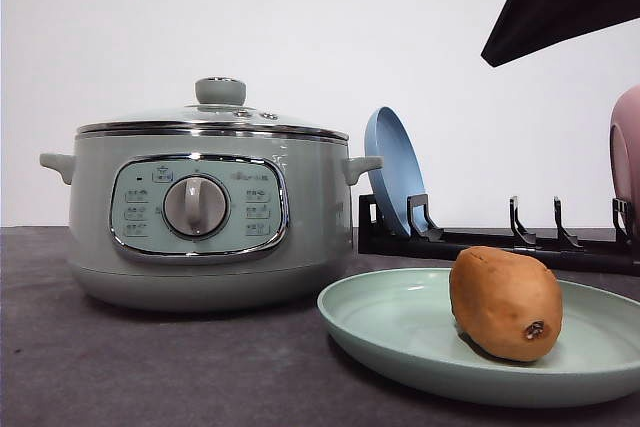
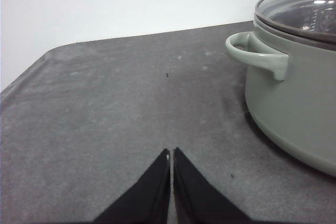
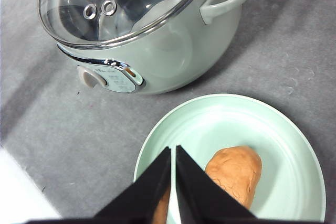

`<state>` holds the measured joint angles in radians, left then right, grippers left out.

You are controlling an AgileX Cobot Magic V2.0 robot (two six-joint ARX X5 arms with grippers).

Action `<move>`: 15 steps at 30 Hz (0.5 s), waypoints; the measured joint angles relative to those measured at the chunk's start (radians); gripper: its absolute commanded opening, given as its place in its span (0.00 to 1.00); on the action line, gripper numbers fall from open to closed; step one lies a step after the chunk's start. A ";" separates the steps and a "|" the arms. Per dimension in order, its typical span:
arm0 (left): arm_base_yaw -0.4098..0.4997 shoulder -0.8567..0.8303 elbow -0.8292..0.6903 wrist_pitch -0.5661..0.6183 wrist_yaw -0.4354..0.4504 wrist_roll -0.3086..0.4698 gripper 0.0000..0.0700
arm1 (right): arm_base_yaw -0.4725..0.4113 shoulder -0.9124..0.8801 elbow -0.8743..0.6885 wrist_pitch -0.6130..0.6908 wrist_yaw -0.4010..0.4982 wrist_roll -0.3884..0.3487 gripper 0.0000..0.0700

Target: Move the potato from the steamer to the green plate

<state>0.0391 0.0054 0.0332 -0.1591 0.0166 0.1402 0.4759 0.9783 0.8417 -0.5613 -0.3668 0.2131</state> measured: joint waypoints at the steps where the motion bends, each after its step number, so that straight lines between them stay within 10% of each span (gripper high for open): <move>1: 0.000 0.000 0.000 0.001 0.000 0.000 0.00 | 0.000 0.000 0.000 0.000 0.000 0.000 0.00; 15: 0.000 0.000 -0.001 -0.023 -0.002 0.000 0.00 | 0.000 0.000 0.000 0.000 0.000 0.000 0.00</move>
<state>0.0389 0.0051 0.0322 -0.1822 0.0151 0.1402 0.4759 0.9783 0.8417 -0.5613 -0.3666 0.2131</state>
